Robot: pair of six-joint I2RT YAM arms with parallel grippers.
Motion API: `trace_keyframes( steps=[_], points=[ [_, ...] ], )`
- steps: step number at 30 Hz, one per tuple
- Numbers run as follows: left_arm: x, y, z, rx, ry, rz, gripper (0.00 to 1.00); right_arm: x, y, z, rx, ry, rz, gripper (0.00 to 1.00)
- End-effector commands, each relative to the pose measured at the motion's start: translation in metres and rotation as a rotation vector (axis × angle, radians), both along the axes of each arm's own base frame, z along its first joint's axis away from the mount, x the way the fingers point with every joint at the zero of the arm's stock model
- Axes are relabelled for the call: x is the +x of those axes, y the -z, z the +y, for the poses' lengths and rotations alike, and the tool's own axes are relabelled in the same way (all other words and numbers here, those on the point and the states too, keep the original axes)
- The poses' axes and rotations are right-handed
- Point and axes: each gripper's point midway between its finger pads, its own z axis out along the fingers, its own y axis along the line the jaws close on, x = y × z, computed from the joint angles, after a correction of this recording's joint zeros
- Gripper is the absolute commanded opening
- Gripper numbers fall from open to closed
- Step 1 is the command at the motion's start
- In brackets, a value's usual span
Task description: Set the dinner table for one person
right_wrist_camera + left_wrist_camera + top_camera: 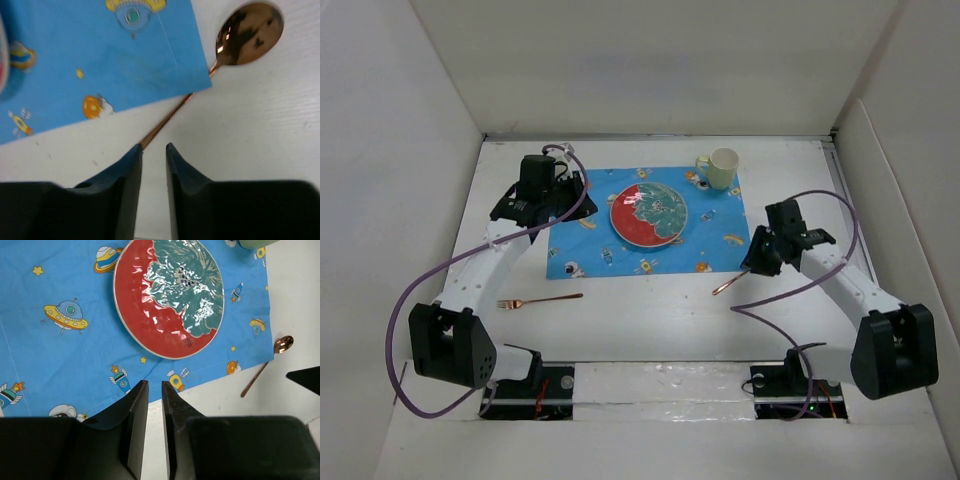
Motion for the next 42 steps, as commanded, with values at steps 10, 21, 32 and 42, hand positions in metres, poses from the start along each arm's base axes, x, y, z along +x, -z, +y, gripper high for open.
trace_keyframes(
  steps=[10, 21, 32, 42],
  points=[
    [-0.001, -0.017, -0.006, -0.028, 0.018, -0.055, 0.19, 0.010, 0.030, 0.018, -0.119, -0.024, 0.096, 0.43],
    [0.000, -0.026, -0.001, -0.012, 0.000, -0.089, 0.19, 0.021, 0.053, 0.007, -0.181, 0.020, 0.160, 0.36],
    [0.000, -0.028, 0.004, 0.009, -0.016, -0.101, 0.19, 0.006, 0.072, -0.016, -0.207, 0.098, 0.244, 0.23],
    [0.000, -0.030, 0.009, 0.033, -0.029, -0.112, 0.19, -0.009, 0.074, -0.028, -0.228, 0.093, 0.305, 0.36]
  ],
)
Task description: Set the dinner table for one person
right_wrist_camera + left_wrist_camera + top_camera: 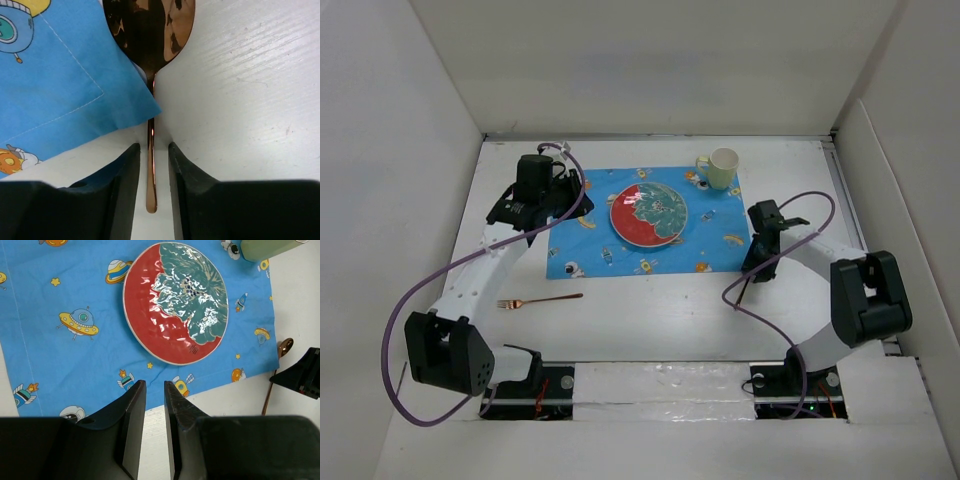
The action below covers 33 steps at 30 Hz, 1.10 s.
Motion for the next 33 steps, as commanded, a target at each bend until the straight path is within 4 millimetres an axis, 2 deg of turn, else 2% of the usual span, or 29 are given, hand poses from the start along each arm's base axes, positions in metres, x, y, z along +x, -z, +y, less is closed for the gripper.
trace_keyframes(
  steps=[1, 4, 7, 8, 10, 12, 14, 15, 16, 17, 19, 20, 21, 23, 24, 26, 28, 29, 31, 32, 33],
  points=[
    [-0.001, -0.019, 0.002, 0.006, 0.003, -0.064, 0.19, -0.003, 0.005, -0.008, -0.039, -0.010, 0.048, 0.36],
    [0.000, -0.021, 0.003, 0.009, -0.003, -0.070, 0.19, 0.002, 0.006, -0.003, -0.020, -0.036, 0.054, 0.32],
    [0.000, -0.020, 0.004, 0.013, -0.008, -0.066, 0.19, 0.001, 0.008, -0.003, -0.005, -0.056, 0.066, 0.12],
    [0.000, -0.020, 0.004, 0.015, -0.010, -0.066, 0.19, 0.001, 0.008, -0.007, -0.008, -0.054, 0.071, 0.00],
    [0.000, -0.020, 0.005, 0.017, -0.013, -0.067, 0.19, 0.000, 0.007, -0.014, -0.023, -0.046, 0.075, 0.00],
    [-0.001, -0.020, 0.005, 0.017, -0.013, -0.065, 0.19, 0.001, -0.003, -0.029, -0.050, -0.017, 0.047, 0.00],
    [-0.001, -0.020, 0.005, 0.018, -0.012, -0.066, 0.19, 0.005, -0.019, -0.041, -0.082, -0.002, -0.003, 0.00],
    [-0.001, -0.018, 0.005, 0.017, -0.012, -0.062, 0.19, 0.015, -0.044, -0.051, -0.115, 0.010, -0.076, 0.00],
    [-0.001, -0.019, 0.005, 0.016, -0.010, -0.063, 0.19, 0.013, -0.051, -0.051, -0.114, 0.011, -0.090, 0.00],
    [-0.001, -0.018, 0.004, 0.014, -0.012, -0.059, 0.19, 0.027, -0.074, -0.055, -0.140, -0.004, -0.155, 0.00],
    [-0.001, -0.016, 0.003, 0.011, -0.009, -0.050, 0.19, 0.039, -0.102, -0.053, -0.134, -0.034, -0.220, 0.00],
    [-0.001, -0.015, 0.002, 0.007, -0.006, -0.047, 0.19, 0.054, -0.124, -0.041, -0.080, -0.070, -0.275, 0.00],
    [0.000, -0.014, 0.002, 0.004, -0.009, -0.042, 0.19, 0.060, -0.131, -0.036, -0.054, -0.091, -0.293, 0.00],
    [0.000, -0.015, 0.001, -0.005, -0.006, -0.042, 0.19, 0.070, -0.134, -0.002, 0.020, -0.208, -0.281, 0.00],
    [0.000, -0.015, 0.000, -0.009, -0.011, -0.039, 0.19, 0.080, -0.145, 0.011, 0.040, -0.247, -0.309, 0.00],
    [-0.001, -0.015, 0.001, -0.014, -0.017, -0.036, 0.19, 0.086, -0.139, 0.048, 0.107, -0.359, -0.292, 0.00],
    [0.000, -0.015, 0.004, -0.011, -0.043, -0.034, 0.19, 0.098, -0.142, 0.074, 0.153, -0.427, -0.322, 0.00],
    [-0.001, -0.014, 0.005, -0.010, -0.050, -0.026, 0.19, 0.097, -0.132, 0.094, 0.190, -0.481, -0.292, 0.00],
    [-0.003, -0.015, 0.007, -0.012, -0.069, -0.023, 0.19, 0.104, -0.131, 0.113, 0.211, -0.530, -0.301, 0.00],
    [-0.004, -0.014, 0.008, -0.013, -0.076, -0.017, 0.19, 0.104, -0.118, 0.124, 0.211, -0.559, -0.272, 0.00],
    [-0.007, -0.016, 0.009, -0.018, -0.081, -0.019, 0.18, 0.110, -0.113, 0.126, 0.209, -0.560, -0.271, 0.00]
  ],
)
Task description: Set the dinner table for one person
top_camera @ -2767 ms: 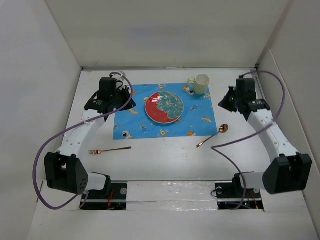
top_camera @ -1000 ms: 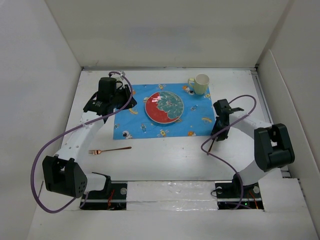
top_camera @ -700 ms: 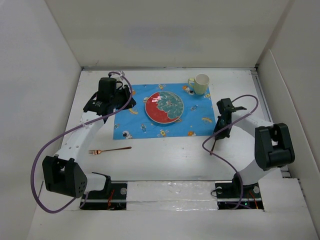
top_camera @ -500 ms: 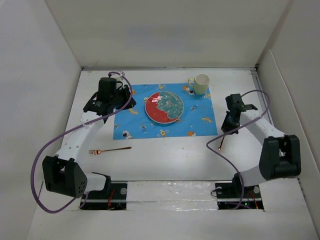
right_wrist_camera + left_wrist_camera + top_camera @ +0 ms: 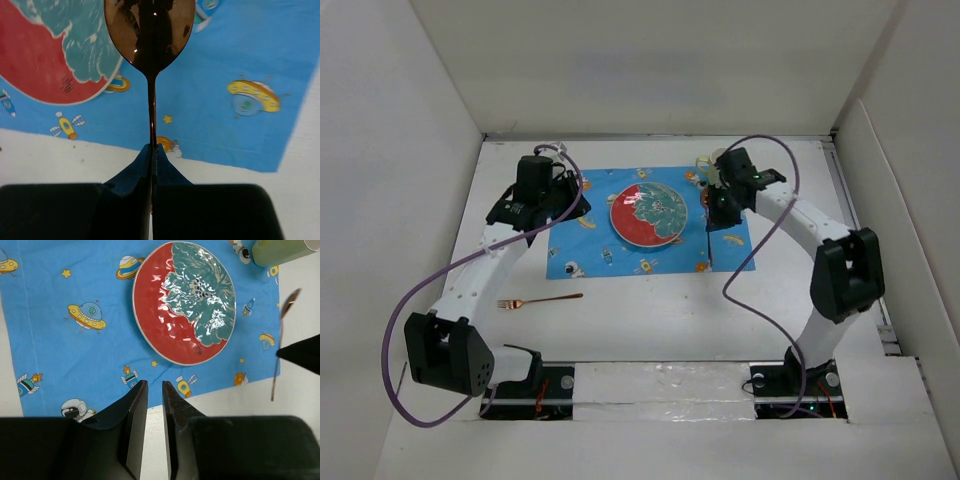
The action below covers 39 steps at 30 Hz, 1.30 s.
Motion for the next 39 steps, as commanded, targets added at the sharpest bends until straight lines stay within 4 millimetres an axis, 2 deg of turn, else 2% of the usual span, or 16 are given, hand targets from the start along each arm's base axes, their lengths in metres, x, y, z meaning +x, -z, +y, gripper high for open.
trace_keyframes(
  steps=[1, 6, 13, 20, 24, 26, 27, 28, 29, 31, 33, 35, 36, 37, 38, 39],
  points=[
    [-0.007, -0.018, 0.004, -0.021, -0.039, -0.040, 0.16, 0.014, -0.002, 0.032, 0.054, -0.108, -0.029, 0.00],
    [-0.017, -0.016, 0.005, -0.043, -0.053, -0.021, 0.10, 0.042, 0.036, 0.038, 0.033, -0.108, 0.009, 0.00],
    [-0.023, -0.016, 0.009, -0.039, -0.077, -0.011, 0.12, 0.075, 0.049, 0.033, 0.020, -0.068, 0.014, 0.00],
    [-0.027, -0.013, 0.012, -0.035, -0.088, -0.002, 0.15, 0.085, 0.081, 0.021, -0.045, -0.034, 0.059, 0.00],
    [-0.026, -0.017, 0.013, -0.033, -0.093, -0.008, 0.16, 0.088, 0.091, 0.015, -0.084, -0.016, 0.071, 0.00],
    [-0.027, -0.016, 0.014, -0.030, -0.096, -0.004, 0.18, 0.091, 0.089, 0.016, -0.083, -0.012, 0.063, 0.02],
    [-0.026, -0.020, 0.013, -0.031, -0.095, -0.012, 0.19, 0.092, 0.084, 0.016, -0.079, -0.009, 0.055, 0.08],
    [-0.027, -0.023, 0.014, -0.031, -0.094, -0.015, 0.21, 0.093, 0.075, 0.017, -0.069, -0.011, 0.038, 0.23],
    [-0.027, -0.023, 0.014, -0.030, -0.093, -0.016, 0.21, 0.093, 0.075, 0.017, -0.069, -0.011, 0.038, 0.23],
    [-0.026, -0.032, 0.014, -0.031, -0.096, -0.030, 0.23, 0.089, 0.053, 0.027, -0.049, -0.036, -0.002, 0.35],
    [-0.024, -0.048, 0.015, -0.036, -0.097, -0.059, 0.24, 0.078, 0.042, 0.030, -0.042, -0.054, -0.013, 0.41],
    [-0.026, -0.061, 0.015, -0.046, -0.099, -0.078, 0.25, 0.066, 0.008, 0.043, -0.002, -0.090, -0.077, 0.43],
    [-0.026, -0.074, 0.013, -0.070, -0.100, -0.100, 0.25, 0.050, 0.014, 0.045, -0.003, -0.107, -0.057, 0.43],
    [-0.027, -0.083, 0.011, -0.089, -0.098, -0.115, 0.25, 0.036, -0.007, 0.061, 0.034, -0.150, -0.097, 0.38],
    [-0.030, -0.091, 0.011, -0.107, -0.099, -0.132, 0.25, 0.028, -0.014, 0.073, 0.069, -0.179, -0.121, 0.32],
    [-0.031, -0.105, 0.009, -0.134, -0.097, -0.157, 0.23, 0.011, -0.004, 0.081, 0.085, -0.214, -0.092, 0.25]
  ],
)
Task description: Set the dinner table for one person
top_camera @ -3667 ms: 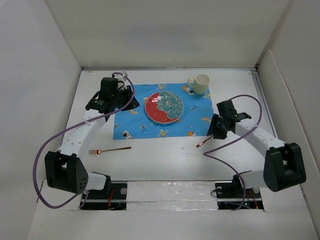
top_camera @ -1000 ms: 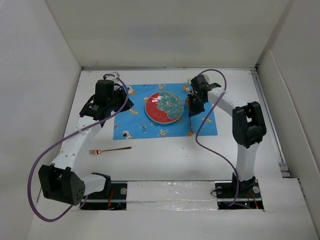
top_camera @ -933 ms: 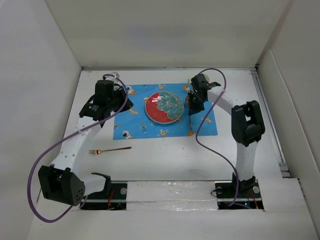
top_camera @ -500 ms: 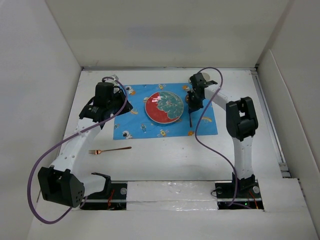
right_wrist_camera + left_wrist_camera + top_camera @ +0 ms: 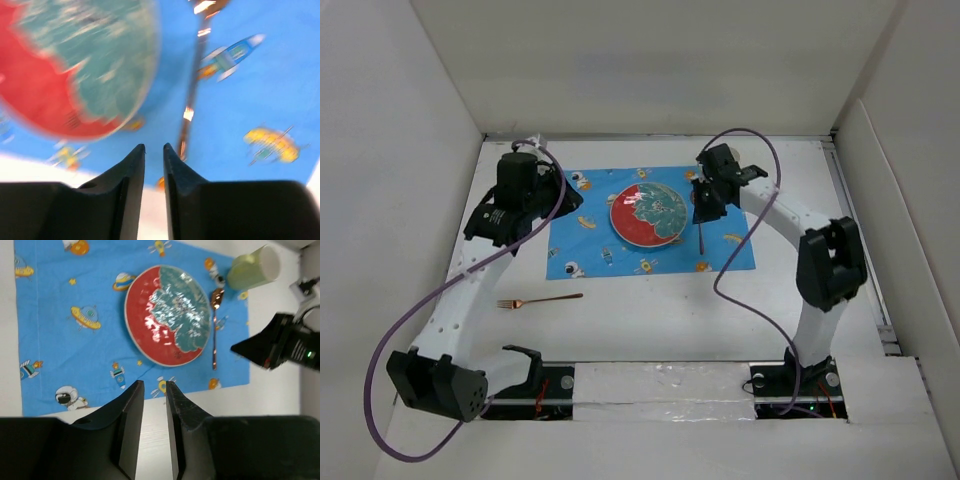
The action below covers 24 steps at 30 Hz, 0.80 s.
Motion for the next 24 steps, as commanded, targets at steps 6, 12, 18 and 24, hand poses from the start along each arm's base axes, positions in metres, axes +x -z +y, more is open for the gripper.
trace_keyframes(
  steps=[6, 12, 18, 24],
  points=[
    [-0.029, -0.124, 0.000, -0.199, -0.042, -0.283, 0.00, -0.109, -0.046, 0.169, 0.296, -0.442, -0.130, 0.00],
    [-0.063, -0.183, 0.021, -0.243, -0.118, -0.392, 0.10, -0.155, -0.050, 0.286, 0.383, -0.762, -0.234, 0.20],
    [-0.096, -0.234, 0.043, -0.226, -0.170, -0.491, 0.31, -0.171, -0.045, 0.361, 0.360, -0.956, -0.352, 0.53],
    [-0.104, -0.230, 0.046, -0.201, -0.172, -0.472, 0.32, -0.190, 0.008, 0.397, 0.254, -1.072, -0.350, 0.58]
  ],
)
